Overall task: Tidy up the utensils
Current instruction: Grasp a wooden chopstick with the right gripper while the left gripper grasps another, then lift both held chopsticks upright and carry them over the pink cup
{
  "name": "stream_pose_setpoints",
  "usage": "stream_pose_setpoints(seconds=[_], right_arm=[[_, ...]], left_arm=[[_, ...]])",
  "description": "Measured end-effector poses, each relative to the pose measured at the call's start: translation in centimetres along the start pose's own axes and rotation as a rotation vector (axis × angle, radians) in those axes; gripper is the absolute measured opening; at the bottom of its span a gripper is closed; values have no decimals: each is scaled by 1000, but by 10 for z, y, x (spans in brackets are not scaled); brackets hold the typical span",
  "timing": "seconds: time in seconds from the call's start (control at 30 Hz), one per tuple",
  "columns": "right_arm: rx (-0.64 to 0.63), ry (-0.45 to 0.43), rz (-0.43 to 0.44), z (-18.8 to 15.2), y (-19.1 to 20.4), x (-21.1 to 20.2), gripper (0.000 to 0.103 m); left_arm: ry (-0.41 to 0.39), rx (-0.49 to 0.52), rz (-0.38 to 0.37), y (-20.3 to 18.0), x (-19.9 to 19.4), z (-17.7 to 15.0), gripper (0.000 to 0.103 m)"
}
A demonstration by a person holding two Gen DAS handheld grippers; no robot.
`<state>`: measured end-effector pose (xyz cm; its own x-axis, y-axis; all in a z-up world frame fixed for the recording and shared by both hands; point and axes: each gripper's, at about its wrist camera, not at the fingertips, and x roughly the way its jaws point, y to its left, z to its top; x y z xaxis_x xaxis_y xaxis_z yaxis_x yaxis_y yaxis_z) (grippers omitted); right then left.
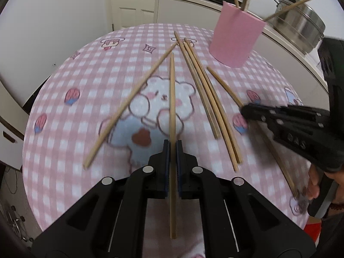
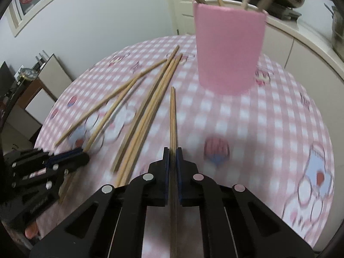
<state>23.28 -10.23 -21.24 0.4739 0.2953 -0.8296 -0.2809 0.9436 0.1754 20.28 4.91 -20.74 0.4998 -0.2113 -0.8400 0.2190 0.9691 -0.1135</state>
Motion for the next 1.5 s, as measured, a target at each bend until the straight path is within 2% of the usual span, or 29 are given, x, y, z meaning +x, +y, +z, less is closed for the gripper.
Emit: stream_pose_setpoints(seconds=[0.17, 0.33, 0.6, 0.8, 1.13, 1.17, 1.3, 1.33, 1.4, 1.43, 1.47, 1.5], right_arm=[[-27, 44, 13, -25, 5, -17, 5], [-33, 25, -9, -21, 3, -16, 6], [-48, 18, -8, 1, 3, -1, 6], [-67, 18, -17, 19, 3, 10, 10], [-84, 25, -17, 31, 3, 21, 11], [-87, 28, -17, 32, 3, 21, 11], [-97, 34, -20, 32, 5, 23, 12], [-99, 35, -19, 32, 5, 23, 11], [-99, 36, -17, 31, 4, 23, 11], [-97, 36, -16, 31, 4, 23, 7], [-94, 35, -16, 32, 3, 23, 5], [-87, 34, -8, 32, 2, 22, 5]], left_arm=[[14, 10, -6, -5, -9, -14, 6], [8, -11, 5, -6, -6, -8, 7], [15, -23, 20, -3, 14, 23, 7], [20, -5, 33, -3, 30, 49, 7], [39, 12, 38, -2, 54, 85, 7], [43, 12, 40, -3, 56, 88, 8], [45, 14, 27, -5, 65, 101, 24], [41, 16, 30, -6, 67, 103, 24], [27, 20, 35, -6, 69, 104, 23], [21, 15, 35, -6, 69, 104, 20], [18, 12, 37, -7, 69, 104, 6], [17, 10, 30, -6, 68, 104, 6]])
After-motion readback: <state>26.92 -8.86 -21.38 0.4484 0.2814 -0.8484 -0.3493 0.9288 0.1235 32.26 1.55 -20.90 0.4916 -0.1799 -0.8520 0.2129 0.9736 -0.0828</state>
